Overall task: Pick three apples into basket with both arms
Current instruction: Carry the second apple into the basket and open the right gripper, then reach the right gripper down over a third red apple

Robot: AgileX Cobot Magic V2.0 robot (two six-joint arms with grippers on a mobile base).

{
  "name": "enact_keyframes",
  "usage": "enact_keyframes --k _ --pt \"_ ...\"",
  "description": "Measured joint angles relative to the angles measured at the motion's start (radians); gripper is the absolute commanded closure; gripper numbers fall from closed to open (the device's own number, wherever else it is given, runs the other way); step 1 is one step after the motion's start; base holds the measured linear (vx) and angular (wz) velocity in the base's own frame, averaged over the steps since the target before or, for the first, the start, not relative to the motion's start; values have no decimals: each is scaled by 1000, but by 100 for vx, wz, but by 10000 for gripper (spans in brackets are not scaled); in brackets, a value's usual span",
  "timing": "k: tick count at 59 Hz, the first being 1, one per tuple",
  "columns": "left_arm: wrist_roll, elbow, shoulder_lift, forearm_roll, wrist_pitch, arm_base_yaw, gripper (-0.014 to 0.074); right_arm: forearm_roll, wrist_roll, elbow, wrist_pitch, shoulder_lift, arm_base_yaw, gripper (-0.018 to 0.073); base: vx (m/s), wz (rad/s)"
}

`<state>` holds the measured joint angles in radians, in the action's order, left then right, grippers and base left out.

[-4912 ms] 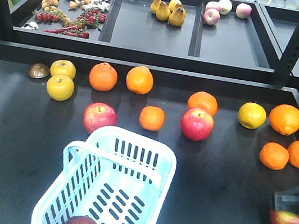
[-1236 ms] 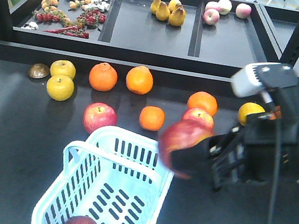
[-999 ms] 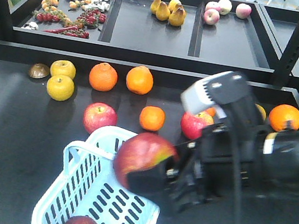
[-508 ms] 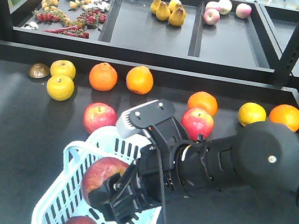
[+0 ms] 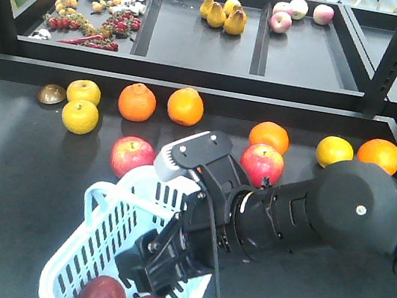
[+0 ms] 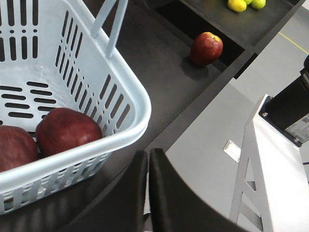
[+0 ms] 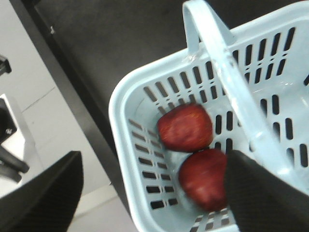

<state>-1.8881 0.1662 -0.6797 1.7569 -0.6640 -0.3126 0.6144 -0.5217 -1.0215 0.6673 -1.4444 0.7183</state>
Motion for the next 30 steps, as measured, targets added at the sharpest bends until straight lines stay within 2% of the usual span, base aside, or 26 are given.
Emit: enact_keyframes --k 7,16,22,30 --pt "0 0 0 0 0 0 603 -4 6 0 54 14 0 249 0 0" --pt "0 0 0 0 0 0 603 -68 64 0 126 95 0 566 0 0" --pt "0 0 0 0 0 0 603 -199 212 0 185 169 0 570 0 0" --pt "0 0 0 0 0 0 603 -526 522 0 308 262 0 568 0 0"
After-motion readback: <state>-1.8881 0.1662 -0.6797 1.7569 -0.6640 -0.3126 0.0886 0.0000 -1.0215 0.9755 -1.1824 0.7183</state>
